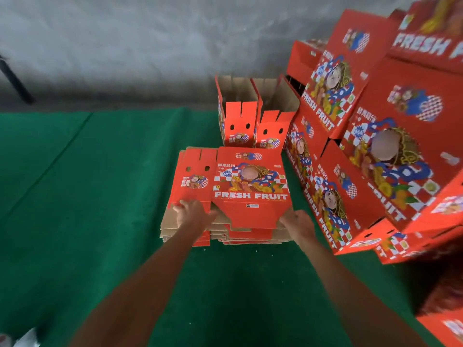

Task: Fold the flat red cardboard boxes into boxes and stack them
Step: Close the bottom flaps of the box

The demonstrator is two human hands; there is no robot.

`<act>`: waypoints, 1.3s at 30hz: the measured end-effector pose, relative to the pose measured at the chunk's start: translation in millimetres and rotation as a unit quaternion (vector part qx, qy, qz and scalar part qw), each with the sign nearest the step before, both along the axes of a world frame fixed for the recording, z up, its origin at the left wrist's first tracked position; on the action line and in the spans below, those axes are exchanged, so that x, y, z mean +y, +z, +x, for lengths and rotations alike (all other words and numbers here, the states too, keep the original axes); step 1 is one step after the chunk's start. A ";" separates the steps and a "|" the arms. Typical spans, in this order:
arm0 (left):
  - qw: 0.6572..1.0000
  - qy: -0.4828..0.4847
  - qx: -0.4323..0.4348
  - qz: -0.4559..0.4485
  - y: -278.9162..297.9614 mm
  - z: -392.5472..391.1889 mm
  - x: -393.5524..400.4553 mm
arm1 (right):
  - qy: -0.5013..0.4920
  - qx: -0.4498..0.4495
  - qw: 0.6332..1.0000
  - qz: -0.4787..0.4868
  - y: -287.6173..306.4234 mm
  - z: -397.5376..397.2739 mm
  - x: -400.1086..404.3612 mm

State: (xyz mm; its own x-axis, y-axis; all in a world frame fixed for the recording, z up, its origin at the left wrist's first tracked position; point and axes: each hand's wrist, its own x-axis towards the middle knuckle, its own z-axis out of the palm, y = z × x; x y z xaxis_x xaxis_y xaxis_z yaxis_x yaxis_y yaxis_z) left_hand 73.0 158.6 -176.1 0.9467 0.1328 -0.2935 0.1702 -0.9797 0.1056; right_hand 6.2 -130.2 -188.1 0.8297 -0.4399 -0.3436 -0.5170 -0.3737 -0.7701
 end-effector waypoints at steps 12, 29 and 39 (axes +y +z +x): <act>0.963 0.087 -0.209 -0.145 133.9 -43.7 15.3 | 0.017 -0.323 0.946 -0.001 103.2 -32.8 -12.0; 0.846 0.221 -0.319 -0.365 229.7 -170.6 20.7 | 0.083 -0.341 0.926 -0.138 234.1 -137.5 -66.6; 0.851 0.283 -0.205 -0.391 136.3 -193.7 7.5 | 0.065 -0.229 0.971 -0.013 162.6 -180.3 -86.0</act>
State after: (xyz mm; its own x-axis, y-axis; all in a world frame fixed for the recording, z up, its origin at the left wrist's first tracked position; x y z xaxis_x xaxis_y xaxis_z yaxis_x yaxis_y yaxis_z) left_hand -120.7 166.1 -39.8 0.8403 0.5177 -0.1611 0.3828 -0.3562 0.8524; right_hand -174.1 -216.2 -25.5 0.9420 -0.3249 0.0840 -0.0699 -0.4348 -0.8978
